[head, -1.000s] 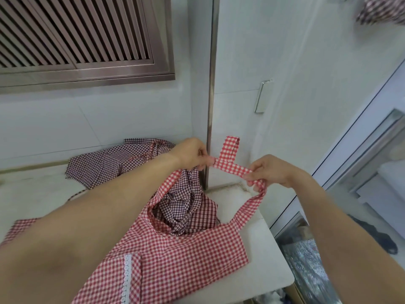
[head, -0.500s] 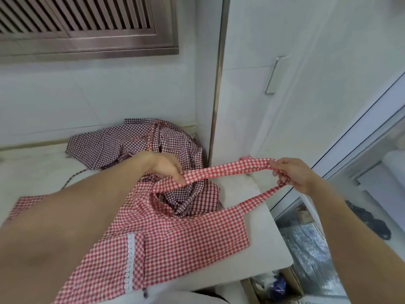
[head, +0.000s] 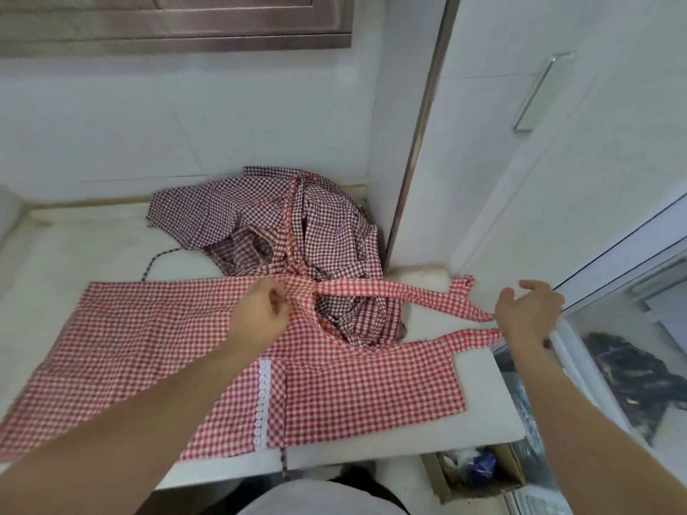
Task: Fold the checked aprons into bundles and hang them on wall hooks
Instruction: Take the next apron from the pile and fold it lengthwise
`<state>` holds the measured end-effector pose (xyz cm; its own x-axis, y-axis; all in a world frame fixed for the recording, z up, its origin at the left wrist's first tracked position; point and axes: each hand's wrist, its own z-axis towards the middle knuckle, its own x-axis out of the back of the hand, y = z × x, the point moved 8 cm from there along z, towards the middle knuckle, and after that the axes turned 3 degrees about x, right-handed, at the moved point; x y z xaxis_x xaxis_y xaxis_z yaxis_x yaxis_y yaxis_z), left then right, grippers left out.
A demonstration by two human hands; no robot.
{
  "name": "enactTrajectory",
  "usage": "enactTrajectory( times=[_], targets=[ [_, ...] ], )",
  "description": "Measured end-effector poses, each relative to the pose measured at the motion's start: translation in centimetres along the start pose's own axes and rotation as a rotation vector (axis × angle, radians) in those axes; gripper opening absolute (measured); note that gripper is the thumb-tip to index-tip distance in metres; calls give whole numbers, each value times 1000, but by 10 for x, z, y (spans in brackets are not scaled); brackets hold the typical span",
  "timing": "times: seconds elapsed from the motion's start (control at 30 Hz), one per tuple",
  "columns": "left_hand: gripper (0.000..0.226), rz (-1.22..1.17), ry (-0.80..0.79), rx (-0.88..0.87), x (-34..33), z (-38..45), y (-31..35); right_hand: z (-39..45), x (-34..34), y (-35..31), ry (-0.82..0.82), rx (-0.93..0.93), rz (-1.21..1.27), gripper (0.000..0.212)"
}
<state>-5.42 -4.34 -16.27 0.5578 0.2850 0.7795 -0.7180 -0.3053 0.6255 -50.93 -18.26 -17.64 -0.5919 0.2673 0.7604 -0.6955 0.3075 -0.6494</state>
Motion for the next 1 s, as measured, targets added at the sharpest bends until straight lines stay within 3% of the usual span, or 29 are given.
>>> enactTrajectory(
  times=[0.07, 0.13, 0.23, 0.3, 0.4, 0.5, 0.63, 0.73, 0.83, 0.9, 1.0],
  targets=[
    [13, 16, -88, 65, -4, -20, -26, -39, -12, -44, -11, 262, 115, 17],
    [19, 94, -173, 134, -8, -37, -53, -101, -40, -95, -190, 545, 169, 10],
    [82, 441, -397, 227, -31, -65, -96, -203, -89, -145, -513, 888, 124, 7],
    [109, 546, -546, 278, -45, -83, -117, -253, -118, -163, -625, 1034, 87, 10],
    [112, 519, -645, 304, -47, -99, -132, -291, -165, -175, -719, 1063, -77, 34],
    [116, 519, -706, 299, -42, -107, -143, -287, -201, -160, -763, 902, -408, 60],
    [128, 536, -793, 259, -38, -121, -156, -278, -218, -138, -764, 886, -585, 74],
    [132, 538, -807, 244, -36, -126, -162, -290, -211, -138, -608, 904, -587, 72],
    [132, 523, -819, 240, -35, -129, -163, -328, -188, -141, -420, 986, -431, 71],
    [133, 522, -837, 227, -35, -130, -165, -365, -183, -127, -473, 1067, -348, 72],
    [133, 513, -824, 215, -34, -129, -165, -401, -190, -93, -738, 1075, -322, 78]
  ],
)
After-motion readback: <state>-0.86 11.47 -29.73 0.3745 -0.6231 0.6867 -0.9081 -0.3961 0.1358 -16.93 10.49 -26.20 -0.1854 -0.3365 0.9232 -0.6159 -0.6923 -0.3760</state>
